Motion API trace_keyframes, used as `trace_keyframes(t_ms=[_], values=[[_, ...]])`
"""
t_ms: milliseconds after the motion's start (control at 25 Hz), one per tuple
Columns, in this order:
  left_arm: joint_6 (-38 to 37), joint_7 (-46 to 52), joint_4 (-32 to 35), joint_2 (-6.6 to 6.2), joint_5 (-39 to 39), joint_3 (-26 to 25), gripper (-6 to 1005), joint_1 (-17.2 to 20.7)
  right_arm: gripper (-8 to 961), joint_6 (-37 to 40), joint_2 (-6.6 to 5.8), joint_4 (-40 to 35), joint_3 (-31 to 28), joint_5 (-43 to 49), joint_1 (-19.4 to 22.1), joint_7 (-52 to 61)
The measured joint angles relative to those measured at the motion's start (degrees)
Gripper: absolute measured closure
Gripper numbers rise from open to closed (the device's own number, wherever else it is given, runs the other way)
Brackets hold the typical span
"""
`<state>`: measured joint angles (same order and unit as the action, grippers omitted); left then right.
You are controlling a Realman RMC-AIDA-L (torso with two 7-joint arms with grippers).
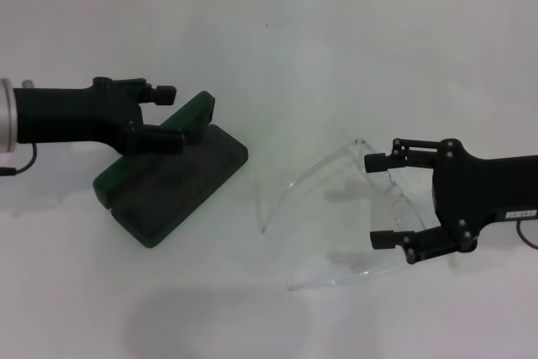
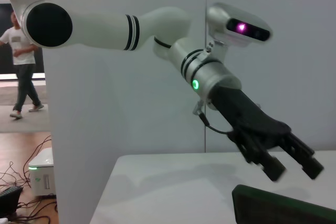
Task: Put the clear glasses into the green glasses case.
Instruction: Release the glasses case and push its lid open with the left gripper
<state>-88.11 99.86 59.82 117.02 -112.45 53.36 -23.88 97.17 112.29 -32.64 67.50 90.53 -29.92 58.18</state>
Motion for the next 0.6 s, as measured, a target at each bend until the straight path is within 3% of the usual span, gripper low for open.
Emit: trace_keyframes(t_ms=[320, 600], values=[[5.62, 7.98, 0.55, 1.02, -12.65, -0.04, 131, -2.28, 68, -0.14, -0.12, 0.00, -0.13, 0.00, -0.20, 0.00], [6.92, 8.47, 0.67, 1.82, -16.22, 0.01, 132, -2.47, 68, -0.17, -0.15, -0.29, -0.03, 0.00, -0.47, 0.00]])
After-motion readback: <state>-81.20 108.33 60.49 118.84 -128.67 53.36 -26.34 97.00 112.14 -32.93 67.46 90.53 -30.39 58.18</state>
